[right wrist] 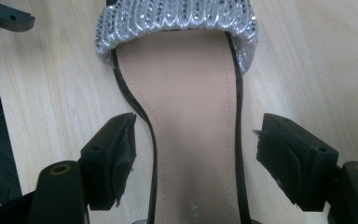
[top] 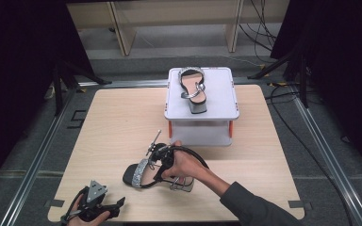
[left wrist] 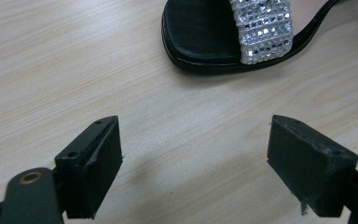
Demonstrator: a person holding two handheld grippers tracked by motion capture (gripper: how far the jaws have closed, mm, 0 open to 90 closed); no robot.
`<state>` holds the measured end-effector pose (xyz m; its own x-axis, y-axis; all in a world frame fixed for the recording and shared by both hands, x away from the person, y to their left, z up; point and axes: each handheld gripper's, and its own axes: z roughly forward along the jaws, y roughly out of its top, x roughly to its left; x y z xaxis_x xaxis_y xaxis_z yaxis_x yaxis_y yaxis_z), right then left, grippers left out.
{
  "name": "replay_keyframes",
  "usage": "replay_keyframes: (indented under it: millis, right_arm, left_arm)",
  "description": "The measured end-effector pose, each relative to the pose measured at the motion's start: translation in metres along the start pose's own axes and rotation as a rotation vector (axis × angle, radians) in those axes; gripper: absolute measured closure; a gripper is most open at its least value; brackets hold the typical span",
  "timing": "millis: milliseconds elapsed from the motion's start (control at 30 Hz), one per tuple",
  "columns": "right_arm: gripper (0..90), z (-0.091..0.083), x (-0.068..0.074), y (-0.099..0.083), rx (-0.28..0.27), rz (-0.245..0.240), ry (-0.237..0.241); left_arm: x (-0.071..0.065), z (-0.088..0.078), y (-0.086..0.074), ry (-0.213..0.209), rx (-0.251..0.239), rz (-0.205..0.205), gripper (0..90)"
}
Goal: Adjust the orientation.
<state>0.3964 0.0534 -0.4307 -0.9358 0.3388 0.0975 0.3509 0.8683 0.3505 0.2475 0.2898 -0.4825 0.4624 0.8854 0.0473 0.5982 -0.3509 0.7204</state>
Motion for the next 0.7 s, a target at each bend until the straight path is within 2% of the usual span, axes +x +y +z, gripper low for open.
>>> replay_keyframes:
  millis: [67, 100, 167, 267, 400, 433, 500, 533, 567, 600, 667, 700]
  right_arm:
    - [28.1, 0.003, 0.001, -0.001, 0.004, -0.006, 0.015]
    - [28.2, 0.004, 0.000, -0.003, 0.016, -0.013, 0.005]
    - [28.6, 0.007, -0.001, -0.005, 0.024, -0.020, 0.004]
    - [29.0, 0.011, -0.002, -0.011, 0.044, -0.030, -0.001]
    - [30.3, 0.018, -0.002, -0.016, 0.066, -0.038, -0.001]
    - [30.3, 0.019, -0.002, -0.017, 0.074, -0.049, -0.005]
    - [32.5, 0.021, -0.001, -0.018, 0.075, -0.049, -0.016]
    - [36.3, 0.022, 0.001, -0.017, 0.069, -0.052, -0.021]
    - [37.6, 0.022, 0.000, -0.018, 0.072, -0.062, -0.028]
    - [39.9, 0.021, 0.000, -0.018, 0.070, -0.059, -0.022]
    - [42.3, 0.020, 0.002, -0.019, 0.074, -0.054, -0.023]
    - [42.4, 0.020, 0.005, -0.019, 0.056, -0.034, -0.011]
  left_arm:
    - [0.000, 0.000, 0.000, 0.002, 0.001, -0.002, 17.4]
    - [0.003, 0.000, 0.001, 0.005, 0.010, 0.044, 17.5]
    - [-0.001, 0.000, 0.000, -0.001, -0.001, -0.008, 17.4]
    - [0.000, 0.000, 0.000, 0.003, 0.002, 0.001, 17.5]
    - [-0.001, 0.000, 0.000, 0.002, 0.001, -0.006, 17.4]
    - [0.002, 0.000, 0.001, 0.003, 0.010, 0.035, 17.4]
    - [0.002, 0.000, 0.001, 0.011, 0.015, 0.036, 17.5]
    - [0.003, 0.000, 0.001, 0.009, 0.014, 0.040, 17.4]
    - [0.000, 0.000, 0.000, 0.008, 0.005, 0.005, 17.5]
    - [-0.001, 0.001, 0.000, -0.001, -0.003, -0.008, 17.5]
    - [0.000, 0.000, 0.000, 0.002, 0.000, -0.007, 17.4]
    - [0.000, 0.000, 0.000, 0.002, -0.001, -0.004, 17.4]
